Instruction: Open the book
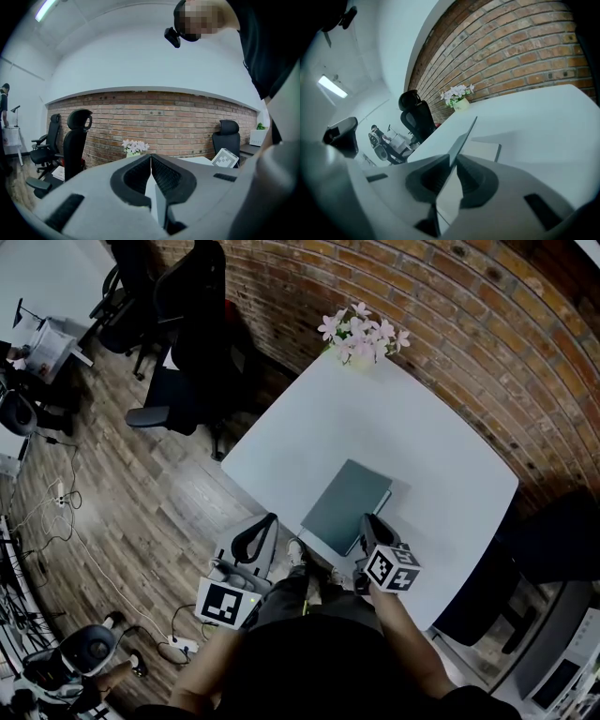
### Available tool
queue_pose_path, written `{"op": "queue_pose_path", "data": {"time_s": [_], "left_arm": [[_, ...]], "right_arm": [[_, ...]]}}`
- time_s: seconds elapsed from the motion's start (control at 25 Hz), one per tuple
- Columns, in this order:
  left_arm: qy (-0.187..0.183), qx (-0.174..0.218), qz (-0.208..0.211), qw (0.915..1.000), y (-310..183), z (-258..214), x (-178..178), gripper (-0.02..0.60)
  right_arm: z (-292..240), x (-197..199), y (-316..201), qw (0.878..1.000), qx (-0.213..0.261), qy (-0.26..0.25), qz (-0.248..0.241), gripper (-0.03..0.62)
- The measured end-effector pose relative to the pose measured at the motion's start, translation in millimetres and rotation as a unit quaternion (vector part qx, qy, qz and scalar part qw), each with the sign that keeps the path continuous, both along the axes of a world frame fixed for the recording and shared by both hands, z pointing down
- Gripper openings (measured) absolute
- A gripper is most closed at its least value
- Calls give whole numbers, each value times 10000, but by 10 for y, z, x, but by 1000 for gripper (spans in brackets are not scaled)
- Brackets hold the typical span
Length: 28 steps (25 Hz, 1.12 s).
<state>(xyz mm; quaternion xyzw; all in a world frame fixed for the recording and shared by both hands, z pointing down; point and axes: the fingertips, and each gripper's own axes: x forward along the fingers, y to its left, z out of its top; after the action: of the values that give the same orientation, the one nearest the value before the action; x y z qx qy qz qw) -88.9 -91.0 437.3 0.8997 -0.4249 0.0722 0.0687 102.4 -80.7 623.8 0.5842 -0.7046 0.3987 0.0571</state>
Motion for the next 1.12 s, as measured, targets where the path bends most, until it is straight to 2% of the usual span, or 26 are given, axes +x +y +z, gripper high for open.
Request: {"op": "queue_pose_path", "data": {"time_s": [0.36,0.8,1.12], "left_arm": [[55,46,-87,9999,-10,-23,-45,26],[153,140,-219,9995,-56,-72,-138,26],[211,187,-354,9990,-86,-93,-245,26]], "right_arm": [[-210,-163,-98,9967,364,495,-533,69],[-475,-466,-300,9847,887,949,-1161,86],[-592,-676,-450,9760,1163,1136,-1447,95]]}}
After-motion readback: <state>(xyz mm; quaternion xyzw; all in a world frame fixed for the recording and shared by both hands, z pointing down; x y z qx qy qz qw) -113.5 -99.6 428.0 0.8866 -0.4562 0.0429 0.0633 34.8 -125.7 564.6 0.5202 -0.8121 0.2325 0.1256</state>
